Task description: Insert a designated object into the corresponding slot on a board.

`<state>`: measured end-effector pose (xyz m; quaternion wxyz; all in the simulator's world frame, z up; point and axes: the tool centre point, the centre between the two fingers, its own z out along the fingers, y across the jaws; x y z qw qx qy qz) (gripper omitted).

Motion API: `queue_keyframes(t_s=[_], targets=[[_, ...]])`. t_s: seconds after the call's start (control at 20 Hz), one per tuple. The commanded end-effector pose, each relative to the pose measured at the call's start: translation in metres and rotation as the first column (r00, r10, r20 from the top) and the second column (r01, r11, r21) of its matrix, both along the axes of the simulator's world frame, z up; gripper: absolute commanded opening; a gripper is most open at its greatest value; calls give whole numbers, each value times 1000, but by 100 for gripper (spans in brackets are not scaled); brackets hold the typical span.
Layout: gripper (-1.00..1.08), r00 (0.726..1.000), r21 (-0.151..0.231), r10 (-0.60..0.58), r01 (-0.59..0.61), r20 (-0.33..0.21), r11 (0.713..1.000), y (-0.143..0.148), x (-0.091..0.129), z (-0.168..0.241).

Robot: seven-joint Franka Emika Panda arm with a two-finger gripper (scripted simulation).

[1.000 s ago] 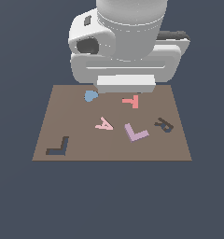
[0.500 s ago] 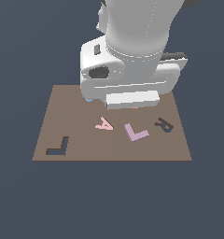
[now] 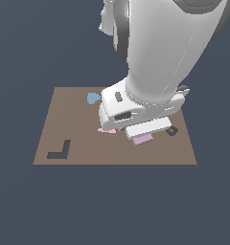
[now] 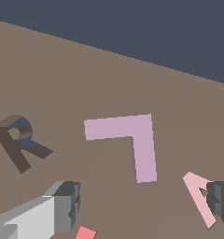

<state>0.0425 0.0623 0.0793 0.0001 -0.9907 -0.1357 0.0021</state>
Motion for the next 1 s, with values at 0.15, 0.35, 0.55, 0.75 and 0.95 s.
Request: queue_keyframes(t_s=[0.15,0.35,0.55,0.75,0.95], targets=[[100,998,1,66,-66,4,998,12,10,-21],[100,996,1,88,-88,4,996,16,14,-28],[100,996,1,89,-89,3,996,17,14,-29],[100,996,1,90,-90,3,996,17,14,-36],[100,996,0,92,-92,4,996,17,14,-48]])
